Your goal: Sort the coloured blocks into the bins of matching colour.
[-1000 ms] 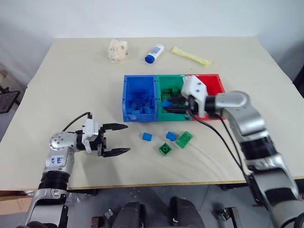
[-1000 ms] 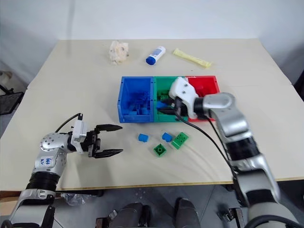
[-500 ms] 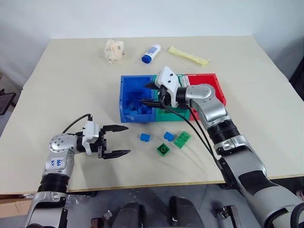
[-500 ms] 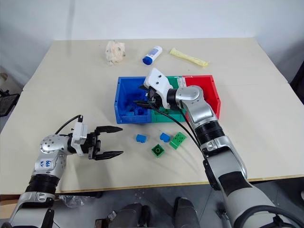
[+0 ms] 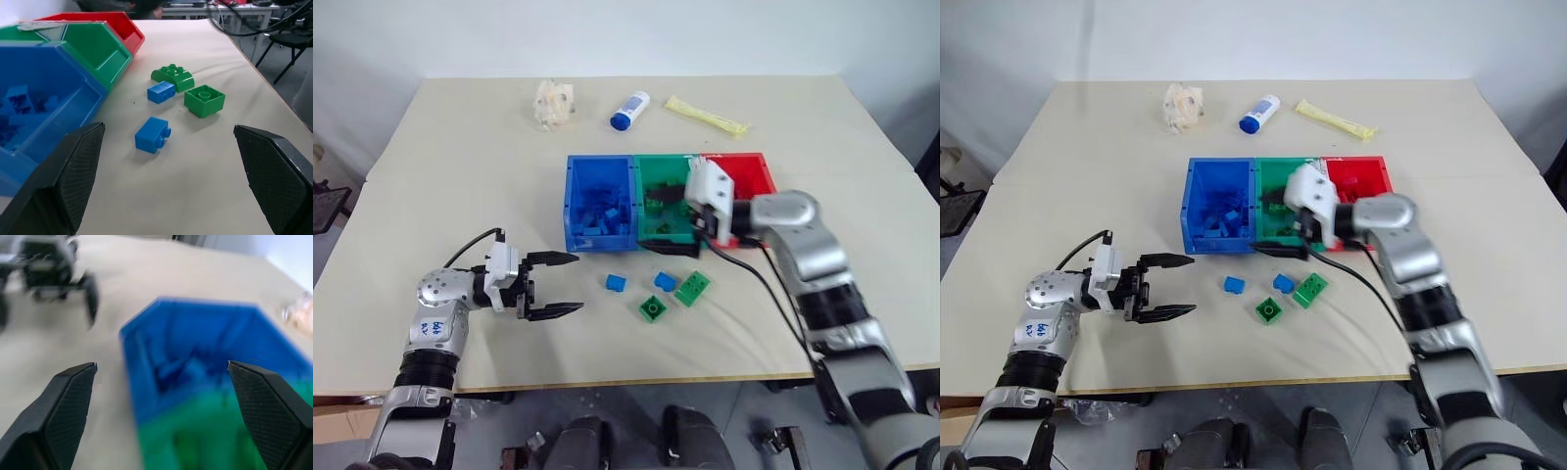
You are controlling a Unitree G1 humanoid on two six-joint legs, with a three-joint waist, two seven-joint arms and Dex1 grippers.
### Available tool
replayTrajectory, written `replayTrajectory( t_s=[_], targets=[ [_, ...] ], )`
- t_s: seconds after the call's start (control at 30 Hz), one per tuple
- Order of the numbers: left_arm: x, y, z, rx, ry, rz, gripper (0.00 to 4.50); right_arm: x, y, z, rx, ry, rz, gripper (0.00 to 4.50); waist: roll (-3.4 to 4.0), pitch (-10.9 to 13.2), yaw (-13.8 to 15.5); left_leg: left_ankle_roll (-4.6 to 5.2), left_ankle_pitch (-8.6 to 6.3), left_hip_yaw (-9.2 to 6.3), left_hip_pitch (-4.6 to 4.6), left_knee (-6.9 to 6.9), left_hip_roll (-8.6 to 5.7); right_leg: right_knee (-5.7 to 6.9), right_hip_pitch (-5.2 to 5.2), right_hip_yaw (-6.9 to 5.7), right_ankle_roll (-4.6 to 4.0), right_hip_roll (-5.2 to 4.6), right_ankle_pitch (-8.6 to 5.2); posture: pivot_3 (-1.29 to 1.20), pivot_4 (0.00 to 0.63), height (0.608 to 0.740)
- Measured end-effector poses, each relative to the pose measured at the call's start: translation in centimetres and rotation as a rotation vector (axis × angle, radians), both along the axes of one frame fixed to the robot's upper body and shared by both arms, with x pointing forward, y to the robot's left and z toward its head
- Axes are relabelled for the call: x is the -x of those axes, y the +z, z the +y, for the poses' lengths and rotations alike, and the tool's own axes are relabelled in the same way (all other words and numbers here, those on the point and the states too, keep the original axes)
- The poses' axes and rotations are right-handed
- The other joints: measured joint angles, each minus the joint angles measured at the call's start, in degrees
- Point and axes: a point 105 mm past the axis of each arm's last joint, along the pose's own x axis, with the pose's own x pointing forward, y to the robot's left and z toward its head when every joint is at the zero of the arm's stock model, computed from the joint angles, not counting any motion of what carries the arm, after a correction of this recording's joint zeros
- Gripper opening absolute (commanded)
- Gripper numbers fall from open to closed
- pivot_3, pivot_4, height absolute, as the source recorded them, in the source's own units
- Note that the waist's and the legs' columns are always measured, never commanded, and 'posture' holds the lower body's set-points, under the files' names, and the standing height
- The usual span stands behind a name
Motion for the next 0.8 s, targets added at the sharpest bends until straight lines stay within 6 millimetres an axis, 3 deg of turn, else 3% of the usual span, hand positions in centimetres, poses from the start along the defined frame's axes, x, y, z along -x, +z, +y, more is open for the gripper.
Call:
replayTrajectory(
  t_s=[0.17, 0.37, 0.47, 0.6, 0.8],
  targets=[
    [-0.2, -0.1, -0.1, 0.007, -0.007, 0.005, 4.5, 3.9, -1.8, -6.3, 0.033, -0.061, 0.102, 4.46, -0.02, 0.01, 1.2, 0.0, 0.0, 0.22, 0.01, 0.0, 0.08, -0.16, 0.02, 0.02, 0.0, 0.01, 0.0, 0.0, 0.15, 0.74],
    [-0.3, 0.0, -0.1, 0.004, -0.018, 0.002, 4.5, 8.0, -4.0, -12.5, 0.078, -0.212, 0.24, 4.46, -0.05, 0.03, 2.28, 0.01, 0.0, 0.41, 0.07, 0.04, 0.13, -0.26, 0.09, 0.1, 0.02, 0.0, 0.01, 0.0, 0.15, 0.74],
    [-0.3, -0.3, 0.0, 0.006, -0.018, 0.014, 4.5, 8.9, -4.0, -14.3, 0.097, -0.273, 0.255, 4.46, -0.05, 0.03, 2.55, 0.02, 0.0, 0.54, 0.13, 0.05, 0.16, -0.29, 0.1, 0.2, 0.03, 0.0, 0.01, 0.0, 0.15, 0.74],
    [-0.3, -0.3, 0.0, 0.005, -0.025, 0.016, 4.5, 9.0, -3.5, -14.9, 0.107, -0.298, 0.241, 4.46, -0.05, 0.03, 2.54, 0.01, 0.0, 0.54, 0.16, 0.04, 0.2, -0.29, 0.09, 0.22, 0.03, -0.01, 0.01, 0.0, 0.15, 0.74],
    [-0.5, 0.1, -0.1, 0.006, -0.03, 0.003, 4.5, 8.1, -3.1, -12.3, 0.13, -0.217, 0.219, 4.46, -0.05, 0.03, 2.56, 0.0, 0.0, 0.5, 0.15, 0.05, 0.2, -0.32, 0.08, 0.22, 0.02, -0.05, 0.01, 0.0, 0.15, 0.74]
  ],
)
